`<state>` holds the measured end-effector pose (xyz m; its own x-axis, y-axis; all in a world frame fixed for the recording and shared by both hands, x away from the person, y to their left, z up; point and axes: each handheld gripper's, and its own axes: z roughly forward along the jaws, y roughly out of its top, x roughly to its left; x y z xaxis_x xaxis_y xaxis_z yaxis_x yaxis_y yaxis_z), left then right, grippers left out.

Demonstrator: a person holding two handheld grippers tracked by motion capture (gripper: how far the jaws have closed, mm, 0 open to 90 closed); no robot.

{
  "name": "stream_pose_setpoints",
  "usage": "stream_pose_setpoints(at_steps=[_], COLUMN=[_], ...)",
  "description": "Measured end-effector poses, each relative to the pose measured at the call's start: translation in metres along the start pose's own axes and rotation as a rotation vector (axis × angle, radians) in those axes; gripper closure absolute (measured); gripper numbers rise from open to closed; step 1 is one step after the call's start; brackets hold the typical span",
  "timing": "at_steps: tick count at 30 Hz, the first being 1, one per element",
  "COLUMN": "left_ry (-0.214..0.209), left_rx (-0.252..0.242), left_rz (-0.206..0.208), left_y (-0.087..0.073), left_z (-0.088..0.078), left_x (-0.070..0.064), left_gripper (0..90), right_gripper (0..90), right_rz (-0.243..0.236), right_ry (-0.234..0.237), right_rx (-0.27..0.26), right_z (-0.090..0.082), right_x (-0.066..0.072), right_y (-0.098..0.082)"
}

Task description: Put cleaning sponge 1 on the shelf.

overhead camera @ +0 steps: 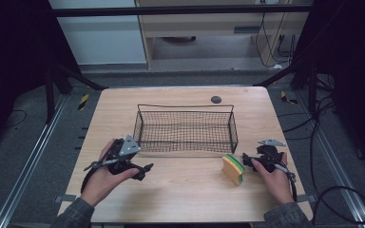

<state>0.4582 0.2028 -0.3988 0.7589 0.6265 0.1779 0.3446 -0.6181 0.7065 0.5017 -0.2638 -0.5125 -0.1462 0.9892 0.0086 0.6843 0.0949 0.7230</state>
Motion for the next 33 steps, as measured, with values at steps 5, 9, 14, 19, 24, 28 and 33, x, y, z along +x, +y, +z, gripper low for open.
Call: stream_pose_setpoints(at_steps=[5,9,14,19,24,28,33], left_ry=[0.013,-0.001,0.004,0.038,0.045,0.021,0.013], left_rx=[0.107,0.186,0.213,0.231,0.259,0.278,0.301], left_rz=[-0.007,-0.037,-0.043,-0.059,-0.041,-0.048,-0.07], left_y=[-0.007,-0.025,-0.044,-0.045,-0.039,-0.036,-0.033], left_z=[-0.027,-0.029,-0.028,-0.028,-0.027,-0.026,-0.025], left_x=[0.024,0.032,0.033,0.035,0.038,0.042,0.054], left_gripper=[4.7,6.9,9.4,9.2,6.3,5.9,6.8], right_gripper=[0.7,0.5,0.4,0.5,0.5,0.5,0.4], right_rz=[-0.014,-0.015,-0.021,-0.024,-0.031,-0.033,-0.04], right_ry=[0.006,0.014,0.02,0.023,0.027,0.029,0.032], right_rx=[0.001,0.001,0.002,0.002,0.002,0.002,0.001], right_z=[-0.004,-0.004,-0.004,-0.004,-0.006,-0.006,-0.006], right_x=[0.001,0.001,0.0,0.001,0.001,0.001,0.001], right_y=[-0.004,-0.004,-0.004,-0.004,-0.006,-0.006,-0.006])
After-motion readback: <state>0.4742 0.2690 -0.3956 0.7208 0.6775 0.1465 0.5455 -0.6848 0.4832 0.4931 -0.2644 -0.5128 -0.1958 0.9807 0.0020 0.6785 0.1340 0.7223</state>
